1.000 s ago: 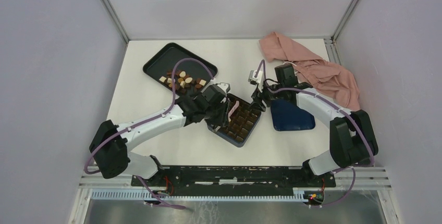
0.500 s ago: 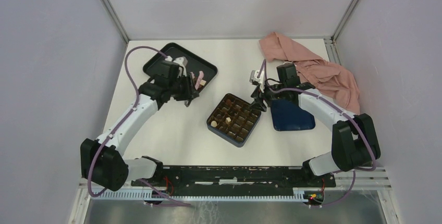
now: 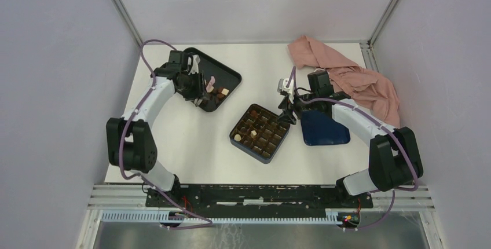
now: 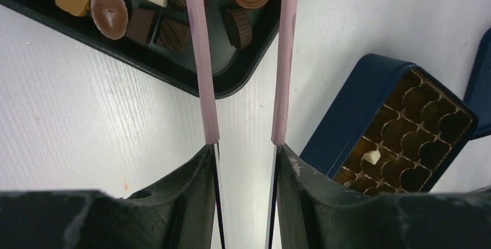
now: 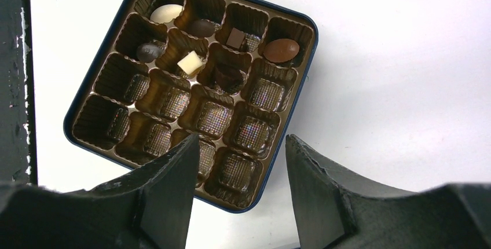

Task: Pack the chocolate
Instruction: Pick up the fake chocolate from the plate.

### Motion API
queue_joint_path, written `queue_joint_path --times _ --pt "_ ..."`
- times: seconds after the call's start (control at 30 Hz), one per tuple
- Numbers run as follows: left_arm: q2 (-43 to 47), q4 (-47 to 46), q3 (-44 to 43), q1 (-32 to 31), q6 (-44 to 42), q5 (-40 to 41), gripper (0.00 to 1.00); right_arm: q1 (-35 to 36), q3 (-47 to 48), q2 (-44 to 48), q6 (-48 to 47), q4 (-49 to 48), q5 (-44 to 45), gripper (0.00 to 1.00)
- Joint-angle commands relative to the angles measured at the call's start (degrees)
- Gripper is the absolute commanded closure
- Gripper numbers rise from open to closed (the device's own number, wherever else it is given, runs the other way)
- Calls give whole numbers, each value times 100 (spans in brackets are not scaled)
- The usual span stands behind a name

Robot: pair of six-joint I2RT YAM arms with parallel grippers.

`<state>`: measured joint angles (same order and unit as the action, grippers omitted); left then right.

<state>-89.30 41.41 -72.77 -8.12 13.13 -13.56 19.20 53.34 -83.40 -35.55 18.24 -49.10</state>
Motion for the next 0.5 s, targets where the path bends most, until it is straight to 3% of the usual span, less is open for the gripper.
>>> queue_joint_path --times 0.0,0.47 --pt "-509 344 -553 0 -523 -135 56 -22 242 117 -134 13 -170 38" --pt "-1551 840 -1334 -79 -676 45 60 -22 280 51 -198 91 -169 38"
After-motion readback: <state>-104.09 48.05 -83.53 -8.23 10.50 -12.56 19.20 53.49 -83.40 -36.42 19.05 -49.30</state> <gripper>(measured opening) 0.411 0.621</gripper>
